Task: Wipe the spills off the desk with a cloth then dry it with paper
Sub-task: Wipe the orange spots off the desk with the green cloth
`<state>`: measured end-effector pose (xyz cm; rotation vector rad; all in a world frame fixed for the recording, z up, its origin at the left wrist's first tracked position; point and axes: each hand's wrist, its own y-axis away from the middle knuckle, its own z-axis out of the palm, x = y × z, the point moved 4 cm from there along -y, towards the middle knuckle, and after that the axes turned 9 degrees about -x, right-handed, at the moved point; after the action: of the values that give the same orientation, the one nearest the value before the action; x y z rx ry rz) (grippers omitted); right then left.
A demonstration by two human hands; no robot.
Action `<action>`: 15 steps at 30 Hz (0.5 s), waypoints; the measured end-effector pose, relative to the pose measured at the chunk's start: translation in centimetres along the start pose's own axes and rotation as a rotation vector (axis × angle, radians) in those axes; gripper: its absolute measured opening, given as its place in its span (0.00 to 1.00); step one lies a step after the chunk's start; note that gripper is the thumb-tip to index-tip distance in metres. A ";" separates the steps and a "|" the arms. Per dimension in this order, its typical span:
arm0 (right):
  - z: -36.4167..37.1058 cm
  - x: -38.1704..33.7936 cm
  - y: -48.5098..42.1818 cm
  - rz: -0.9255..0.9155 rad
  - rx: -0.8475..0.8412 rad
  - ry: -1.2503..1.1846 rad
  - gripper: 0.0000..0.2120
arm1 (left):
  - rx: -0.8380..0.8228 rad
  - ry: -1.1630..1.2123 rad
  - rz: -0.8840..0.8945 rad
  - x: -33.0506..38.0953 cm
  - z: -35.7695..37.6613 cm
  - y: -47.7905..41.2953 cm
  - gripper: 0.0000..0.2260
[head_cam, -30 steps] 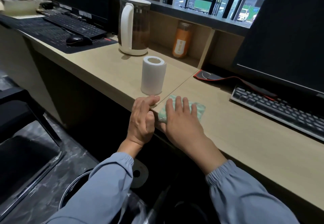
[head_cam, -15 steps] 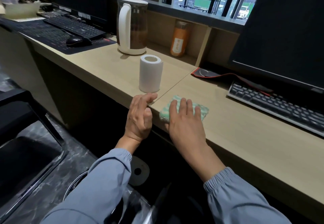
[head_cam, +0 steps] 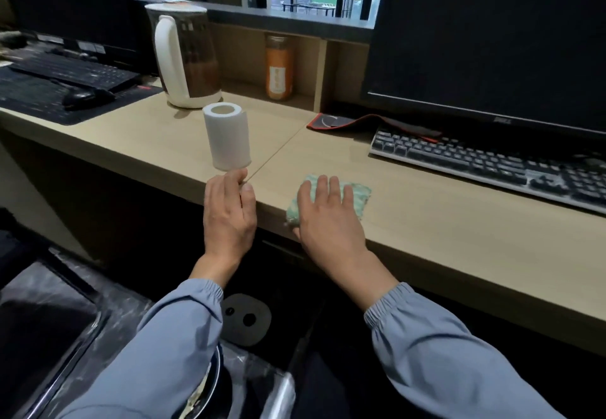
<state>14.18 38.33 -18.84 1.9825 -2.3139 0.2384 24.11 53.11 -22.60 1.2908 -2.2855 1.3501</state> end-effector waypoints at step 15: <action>1.1 8.8 7.7 -0.010 0.035 -0.036 0.33 | -0.236 -0.058 0.286 12.6 3.7 3.9 0.17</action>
<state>5.28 30.75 -18.95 2.0303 -2.3370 0.2456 14.47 43.68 -20.30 0.9708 -2.6544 1.0842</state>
